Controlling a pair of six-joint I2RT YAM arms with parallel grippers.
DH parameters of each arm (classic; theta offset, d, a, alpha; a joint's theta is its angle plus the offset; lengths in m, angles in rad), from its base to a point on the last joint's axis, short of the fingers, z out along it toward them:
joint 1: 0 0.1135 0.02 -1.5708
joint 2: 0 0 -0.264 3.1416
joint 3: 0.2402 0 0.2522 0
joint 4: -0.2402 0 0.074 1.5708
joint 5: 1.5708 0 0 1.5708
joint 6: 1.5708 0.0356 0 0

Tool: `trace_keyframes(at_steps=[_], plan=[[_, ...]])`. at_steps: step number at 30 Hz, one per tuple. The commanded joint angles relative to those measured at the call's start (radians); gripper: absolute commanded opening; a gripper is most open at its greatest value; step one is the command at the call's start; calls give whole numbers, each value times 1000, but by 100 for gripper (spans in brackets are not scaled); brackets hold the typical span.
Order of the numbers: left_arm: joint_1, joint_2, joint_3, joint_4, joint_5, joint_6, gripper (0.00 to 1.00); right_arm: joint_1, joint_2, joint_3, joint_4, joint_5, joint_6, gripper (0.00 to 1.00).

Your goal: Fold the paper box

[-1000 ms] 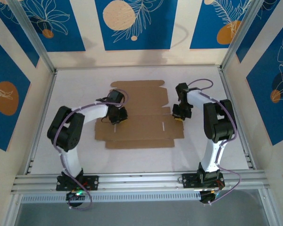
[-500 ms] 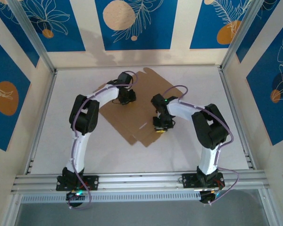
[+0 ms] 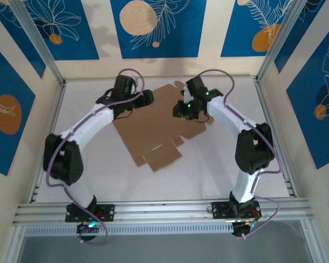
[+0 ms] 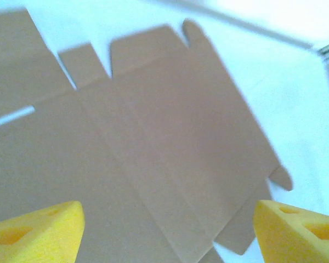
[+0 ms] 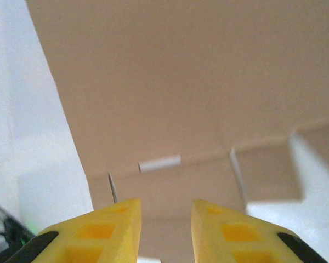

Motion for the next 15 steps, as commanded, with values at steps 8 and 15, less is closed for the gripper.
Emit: trace_keyframes(at_steps=[8, 15], plan=[[25, 61, -362, 68, 240, -216, 28, -95, 372, 305, -248, 219, -41, 0], [10, 160, -212, -123, 145, -103, 24, -93, 329, 161, -175, 254, -64, 0]])
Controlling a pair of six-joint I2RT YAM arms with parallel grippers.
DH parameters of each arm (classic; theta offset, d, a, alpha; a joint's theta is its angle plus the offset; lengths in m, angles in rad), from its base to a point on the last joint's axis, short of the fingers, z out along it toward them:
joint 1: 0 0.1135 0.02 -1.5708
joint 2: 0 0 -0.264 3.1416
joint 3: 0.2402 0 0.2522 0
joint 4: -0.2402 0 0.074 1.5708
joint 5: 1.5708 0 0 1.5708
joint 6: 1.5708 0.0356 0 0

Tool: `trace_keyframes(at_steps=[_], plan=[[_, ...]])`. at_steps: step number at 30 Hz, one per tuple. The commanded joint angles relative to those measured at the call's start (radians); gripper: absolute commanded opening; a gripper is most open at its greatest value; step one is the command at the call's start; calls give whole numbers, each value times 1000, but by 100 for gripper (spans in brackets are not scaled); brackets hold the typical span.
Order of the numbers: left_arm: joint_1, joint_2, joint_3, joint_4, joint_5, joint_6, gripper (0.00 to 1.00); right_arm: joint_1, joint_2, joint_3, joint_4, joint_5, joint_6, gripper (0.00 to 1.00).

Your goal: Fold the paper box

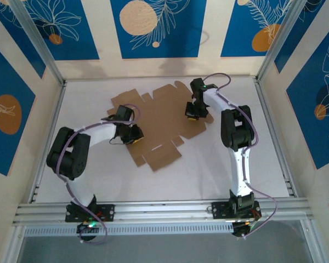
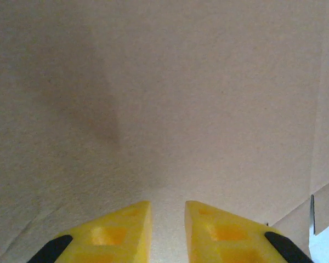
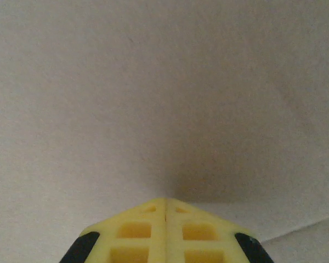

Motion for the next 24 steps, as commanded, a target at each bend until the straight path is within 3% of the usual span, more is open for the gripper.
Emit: trace_keyframes(at_steps=[1, 9, 15, 20, 23, 24], plan=[[-3, 47, 132, -116, -47, 59, 25, 6, -60, -59, -23, 33, -4, 0], [40, 232, 361, -272, -118, 124, 34, 34, -177, -293, -1, -17, 91, 0], [43, 342, 479, -301, -61, 181, 39, 99, -320, -492, 61, -76, 141, 0], [1, 375, 536, -278, 5, 221, 49, 139, -442, -517, 101, 42, 135, 1], [-19, 351, 531, -232, 66, 215, 56, 146, -507, -502, 172, -24, 117, 22], [-19, 327, 519, -208, 76, 214, 59, 144, -499, -474, 174, -61, 114, 24]])
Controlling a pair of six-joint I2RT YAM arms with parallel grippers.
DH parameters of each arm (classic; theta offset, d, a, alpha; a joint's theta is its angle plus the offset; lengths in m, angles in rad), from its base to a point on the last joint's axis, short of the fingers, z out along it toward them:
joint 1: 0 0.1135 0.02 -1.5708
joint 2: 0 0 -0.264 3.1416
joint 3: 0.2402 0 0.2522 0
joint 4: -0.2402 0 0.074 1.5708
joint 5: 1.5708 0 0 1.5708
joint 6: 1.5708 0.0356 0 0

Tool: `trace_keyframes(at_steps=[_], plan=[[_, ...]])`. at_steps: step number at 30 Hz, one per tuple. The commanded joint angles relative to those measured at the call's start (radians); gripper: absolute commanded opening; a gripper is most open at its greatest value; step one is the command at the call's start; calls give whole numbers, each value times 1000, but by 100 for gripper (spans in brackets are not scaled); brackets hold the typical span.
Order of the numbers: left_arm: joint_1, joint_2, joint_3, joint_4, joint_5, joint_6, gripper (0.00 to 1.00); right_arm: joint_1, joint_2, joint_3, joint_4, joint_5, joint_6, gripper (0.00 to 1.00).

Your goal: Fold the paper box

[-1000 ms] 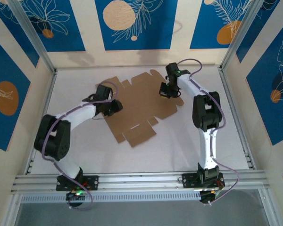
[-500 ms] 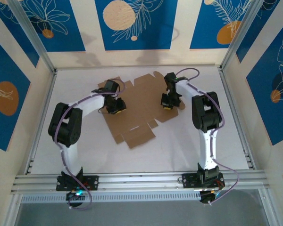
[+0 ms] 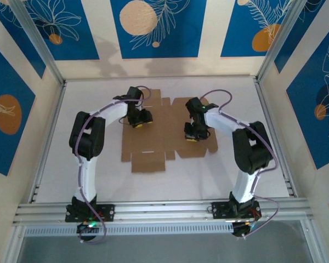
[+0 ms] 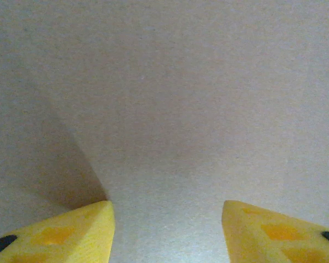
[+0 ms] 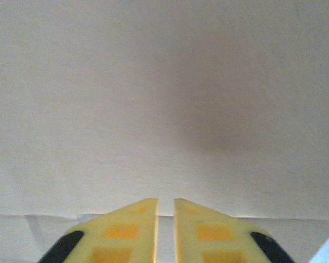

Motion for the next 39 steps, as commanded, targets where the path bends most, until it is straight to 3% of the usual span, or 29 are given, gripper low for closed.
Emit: trace_keyframes(at_steps=[1, 2, 3, 7, 12, 16, 22, 39], plan=[[-26, -44, -13, 34, 81, 27, 61, 1, -24, 83, 49, -74, 3, 18], [-24, -79, -23, 49, 69, 39, 63, 2, -4, 110, 49, -105, -1, 3], [-20, -113, -36, 65, 56, 57, 66, 7, 23, 136, 58, -155, -10, 0], [20, -244, -84, 97, 43, 118, 72, 41, 141, 259, 20, -237, -42, 0], [121, -325, -166, 98, 2, 140, 81, 41, 236, 286, 31, -259, -17, 0], [199, -306, -218, 96, 16, 100, 89, 30, 294, 299, -13, -212, -10, 0], [245, -225, -234, 108, 43, 97, 88, -22, 291, 205, 30, -231, 22, 0], [297, 48, -31, 215, 354, 61, 85, -78, 293, 155, 40, -349, -47, 0]])
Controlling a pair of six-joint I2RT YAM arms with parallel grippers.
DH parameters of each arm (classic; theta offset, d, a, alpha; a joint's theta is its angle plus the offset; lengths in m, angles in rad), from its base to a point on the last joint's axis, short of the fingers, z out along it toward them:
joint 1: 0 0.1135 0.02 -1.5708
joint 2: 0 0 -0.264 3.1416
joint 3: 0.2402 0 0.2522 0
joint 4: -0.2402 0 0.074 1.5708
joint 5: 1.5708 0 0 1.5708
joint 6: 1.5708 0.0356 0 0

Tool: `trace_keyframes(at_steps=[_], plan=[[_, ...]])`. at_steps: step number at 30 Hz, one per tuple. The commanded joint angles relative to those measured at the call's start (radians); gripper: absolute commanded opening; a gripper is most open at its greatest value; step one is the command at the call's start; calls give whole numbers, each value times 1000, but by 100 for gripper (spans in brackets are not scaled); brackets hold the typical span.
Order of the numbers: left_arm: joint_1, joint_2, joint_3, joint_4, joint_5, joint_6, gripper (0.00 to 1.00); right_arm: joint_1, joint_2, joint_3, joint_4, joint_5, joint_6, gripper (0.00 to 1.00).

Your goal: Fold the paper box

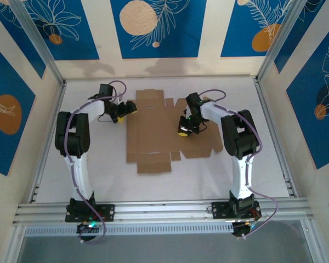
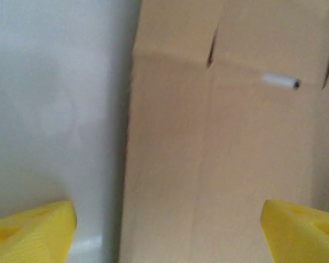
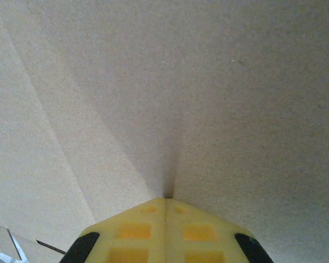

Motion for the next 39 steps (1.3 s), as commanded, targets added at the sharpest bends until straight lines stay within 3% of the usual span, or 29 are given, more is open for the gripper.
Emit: trace_keyframes(at_steps=[1, 7, 12, 15, 18, 23, 25, 31, 36, 39], plan=[[17, 67, 40, 32, 129, -30, 84, -10, 7, -17, -39, -47, -23, 0], [25, 65, -35, 128, 249, -73, 80, -25, 3, -25, -37, -72, -29, 0], [35, 44, -150, 448, 432, -270, 69, -37, 4, -26, -19, -118, -16, 0], [37, 60, -202, 704, 523, -455, 60, -41, 1, -23, -16, -135, -13, 0], [39, 65, -239, 881, 560, -579, 53, -44, -6, -18, -20, -133, -14, 0], [40, 86, -273, 1079, 601, -724, 50, -56, -14, -22, -20, -135, -23, 0], [42, 86, -282, 1091, 605, -737, 49, -64, -16, -19, -26, -122, -28, 0], [45, 28, -303, 869, 551, -567, 47, -81, -96, -37, -25, -21, -19, 0], [41, 42, -330, 967, 541, -640, 46, -111, -135, -42, -41, 61, 24, 6], [37, 73, -357, 1170, 548, -789, 45, -118, -108, -17, -88, 121, 39, 6]])
